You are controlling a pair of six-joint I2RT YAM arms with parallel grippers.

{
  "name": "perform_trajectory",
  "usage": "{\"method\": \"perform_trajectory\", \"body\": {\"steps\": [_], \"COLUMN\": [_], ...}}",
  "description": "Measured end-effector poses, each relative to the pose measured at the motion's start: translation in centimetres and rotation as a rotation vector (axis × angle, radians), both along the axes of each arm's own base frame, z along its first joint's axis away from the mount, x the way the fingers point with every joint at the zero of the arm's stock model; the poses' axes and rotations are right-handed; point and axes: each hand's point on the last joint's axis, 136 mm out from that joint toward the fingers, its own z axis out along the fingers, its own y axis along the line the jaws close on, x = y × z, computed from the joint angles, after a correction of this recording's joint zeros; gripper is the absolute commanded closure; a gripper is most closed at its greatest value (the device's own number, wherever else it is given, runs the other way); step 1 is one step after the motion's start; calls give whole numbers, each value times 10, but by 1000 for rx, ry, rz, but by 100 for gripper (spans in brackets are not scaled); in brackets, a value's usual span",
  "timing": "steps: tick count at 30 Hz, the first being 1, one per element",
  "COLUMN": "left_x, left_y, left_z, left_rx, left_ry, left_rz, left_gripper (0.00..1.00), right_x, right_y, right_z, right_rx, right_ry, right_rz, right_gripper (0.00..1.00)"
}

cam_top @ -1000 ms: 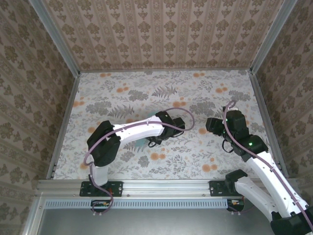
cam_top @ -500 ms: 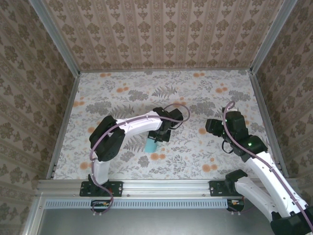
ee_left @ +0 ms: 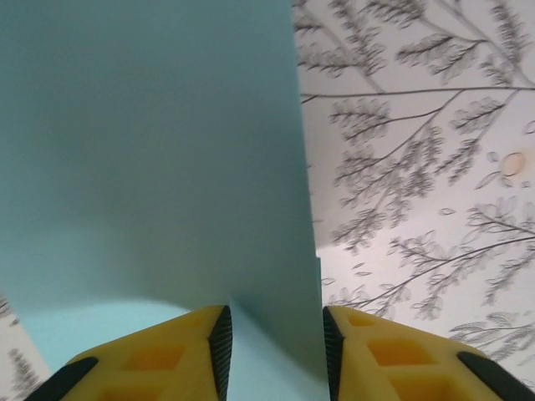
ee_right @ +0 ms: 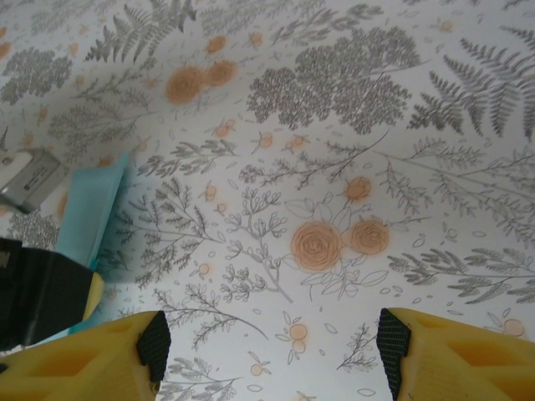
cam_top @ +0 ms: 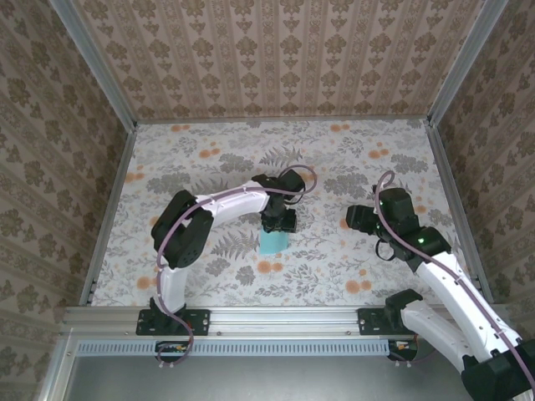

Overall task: Fold a paper plane with a square sheet of paper (fold left side to right side)
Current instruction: Turn over the paper at the center of the table.

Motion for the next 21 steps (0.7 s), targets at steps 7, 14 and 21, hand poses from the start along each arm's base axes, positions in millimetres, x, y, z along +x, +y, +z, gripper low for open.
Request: {"method": "perform_trajectory", "body": {"steps": [7, 14, 21], "left_x": [2, 20, 21], "left_y": [4, 33, 72], "left_z": [23, 87, 64], "left_rx": [-154, -378, -445], "left_ry": [-15, -153, -126], "left_rz": [6, 59, 137], "left_gripper": [50, 44, 42], "right_x": [5, 17, 30], "right_y": [24, 61, 107], "right_z": [-15, -44, -78], "right_rx": [78, 229, 261], "right_ry": [59, 171, 288], "right_rz": [79, 146, 218], "right_gripper": [42, 53, 60]}}
